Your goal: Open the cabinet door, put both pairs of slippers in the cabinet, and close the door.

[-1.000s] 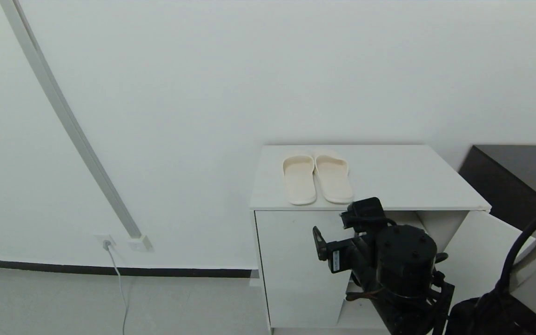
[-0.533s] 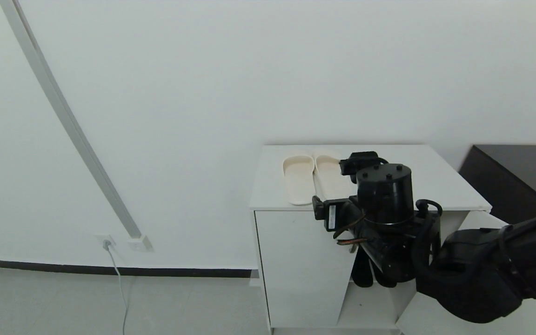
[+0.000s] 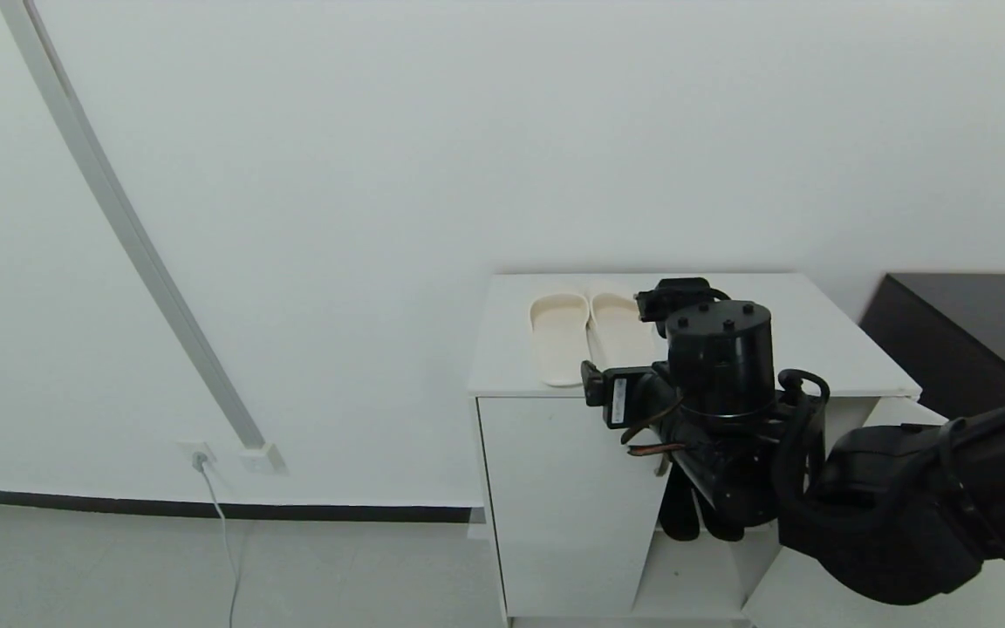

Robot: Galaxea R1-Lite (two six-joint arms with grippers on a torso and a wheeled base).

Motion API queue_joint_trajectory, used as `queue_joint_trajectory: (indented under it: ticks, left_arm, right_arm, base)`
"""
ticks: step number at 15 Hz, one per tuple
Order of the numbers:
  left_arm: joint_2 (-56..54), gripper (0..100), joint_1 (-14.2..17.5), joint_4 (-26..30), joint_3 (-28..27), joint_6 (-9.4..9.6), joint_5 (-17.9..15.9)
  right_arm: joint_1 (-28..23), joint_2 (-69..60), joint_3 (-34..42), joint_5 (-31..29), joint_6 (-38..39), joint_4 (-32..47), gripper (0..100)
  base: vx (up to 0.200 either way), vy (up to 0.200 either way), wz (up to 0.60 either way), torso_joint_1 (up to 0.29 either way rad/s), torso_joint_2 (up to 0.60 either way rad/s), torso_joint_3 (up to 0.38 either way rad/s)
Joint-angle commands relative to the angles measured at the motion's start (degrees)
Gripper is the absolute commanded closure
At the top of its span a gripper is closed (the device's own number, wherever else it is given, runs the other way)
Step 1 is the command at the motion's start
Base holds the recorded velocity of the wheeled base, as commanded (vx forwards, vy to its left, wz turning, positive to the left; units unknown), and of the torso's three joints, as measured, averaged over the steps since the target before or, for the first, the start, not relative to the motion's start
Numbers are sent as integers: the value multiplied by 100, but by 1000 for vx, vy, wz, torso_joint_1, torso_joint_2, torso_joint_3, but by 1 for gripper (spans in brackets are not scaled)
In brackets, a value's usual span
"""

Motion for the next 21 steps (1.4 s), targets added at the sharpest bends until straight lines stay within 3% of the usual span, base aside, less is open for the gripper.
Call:
queue_joint_trajectory:
  ticks: [1,7,10,16,21]
  left_arm:
    - [7,100,0,0,1,-4,-2]
    - [7,100,0,0,1,-4,-11]
    - [7,100,0,0,1,-4,-11]
    - [7,100,0,0,1,-4,-2]
    - [7,100,0,0,1,-4,-2]
  right_arm:
    - [15,35,62,22,-4,-16,0]
    - [15,712,141,57,-39,-745,0]
    - [-108,1046,-78,373,-135,-921,0]
    - [-600,1696,-1186,725,-285,-614,0]
    - [-653,1960,-1643,751,-294,-359,0]
  base:
    - [200,0,0,-12,-12,2]
    - [200,0,0,6,2,1]
    - [200,0,0,2,2,5]
    - [0,0,0,0,0,0]
    - [0,0,0,0,0,0]
